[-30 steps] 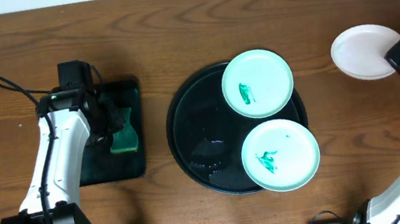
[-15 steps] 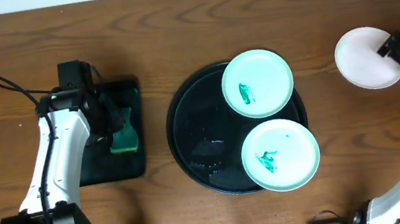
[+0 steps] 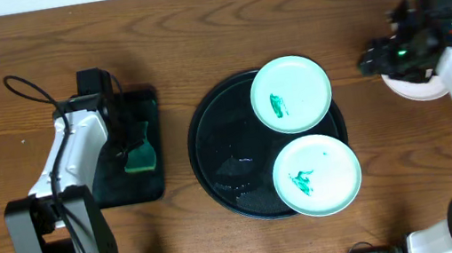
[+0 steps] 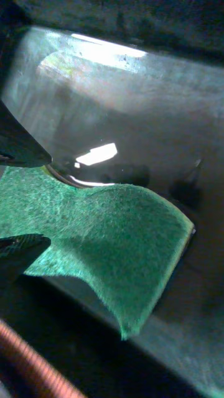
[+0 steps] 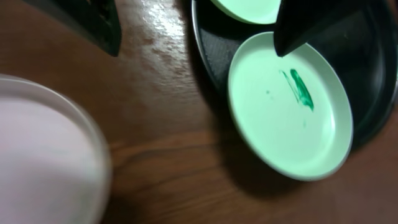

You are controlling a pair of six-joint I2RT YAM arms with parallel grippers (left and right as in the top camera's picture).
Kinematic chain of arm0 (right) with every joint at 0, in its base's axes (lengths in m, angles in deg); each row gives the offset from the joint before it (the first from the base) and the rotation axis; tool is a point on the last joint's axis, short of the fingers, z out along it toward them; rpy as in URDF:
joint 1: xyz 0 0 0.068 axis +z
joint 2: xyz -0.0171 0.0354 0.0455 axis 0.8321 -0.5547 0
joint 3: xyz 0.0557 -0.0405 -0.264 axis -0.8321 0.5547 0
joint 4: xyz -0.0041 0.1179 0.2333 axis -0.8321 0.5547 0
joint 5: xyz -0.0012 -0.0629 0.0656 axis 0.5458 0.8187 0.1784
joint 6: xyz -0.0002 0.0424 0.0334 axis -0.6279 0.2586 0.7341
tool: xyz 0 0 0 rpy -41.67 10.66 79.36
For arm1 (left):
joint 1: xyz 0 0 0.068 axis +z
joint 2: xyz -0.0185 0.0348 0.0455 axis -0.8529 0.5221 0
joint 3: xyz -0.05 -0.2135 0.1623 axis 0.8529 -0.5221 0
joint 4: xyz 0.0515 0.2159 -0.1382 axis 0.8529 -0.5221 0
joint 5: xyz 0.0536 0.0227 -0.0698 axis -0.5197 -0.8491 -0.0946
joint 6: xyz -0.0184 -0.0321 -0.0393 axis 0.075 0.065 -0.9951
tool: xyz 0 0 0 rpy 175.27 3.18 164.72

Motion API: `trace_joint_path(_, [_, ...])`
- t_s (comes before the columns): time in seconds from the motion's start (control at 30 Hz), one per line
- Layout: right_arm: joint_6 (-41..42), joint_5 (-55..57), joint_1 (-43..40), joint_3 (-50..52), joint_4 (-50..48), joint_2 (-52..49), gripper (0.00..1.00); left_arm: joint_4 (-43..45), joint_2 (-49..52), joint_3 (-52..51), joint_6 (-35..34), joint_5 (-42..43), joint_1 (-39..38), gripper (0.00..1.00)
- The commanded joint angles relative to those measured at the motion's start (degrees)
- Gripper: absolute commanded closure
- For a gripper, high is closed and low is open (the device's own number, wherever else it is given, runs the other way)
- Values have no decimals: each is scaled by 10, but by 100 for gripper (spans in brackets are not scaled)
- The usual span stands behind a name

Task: Clean dirty plates on tray and stack at the side
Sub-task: 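Carry the white plate right and set it on the table, then grip the far green plate rim with the right gripper and tilt it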

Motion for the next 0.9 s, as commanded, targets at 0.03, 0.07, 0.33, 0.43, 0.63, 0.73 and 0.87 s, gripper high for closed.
trace_joint_path(0.03, [-14,4,44,7,-37,-51,31,-2,4,5,5,-1,0,63])
trace_joint_path(0.07, [-14,3,54,7,-50,-64,34,-2,4,5,5,-1,0,63])
trace_joint_path(0.33, [-14,7,90,7,-146,-156,36,-3,4,5,5,-1,0,63])
trace_joint_path(0.43, [-14,7,90,7,-170,-169,37,-3,4,5,5,-1,0,62])
trace_joint_path(0.63, [-20,2,92,7,-185,-187,66,-3,4,5,5,-1,0,62])
trace_joint_path(0.73, [-34,-14,98,7,-194,-193,60,-3,4,5,5,-1,0,62])
trace_joint_path(0.87, [-34,-11,110,7,-203,-202,57,-7,4,5,5,-1,0,62])
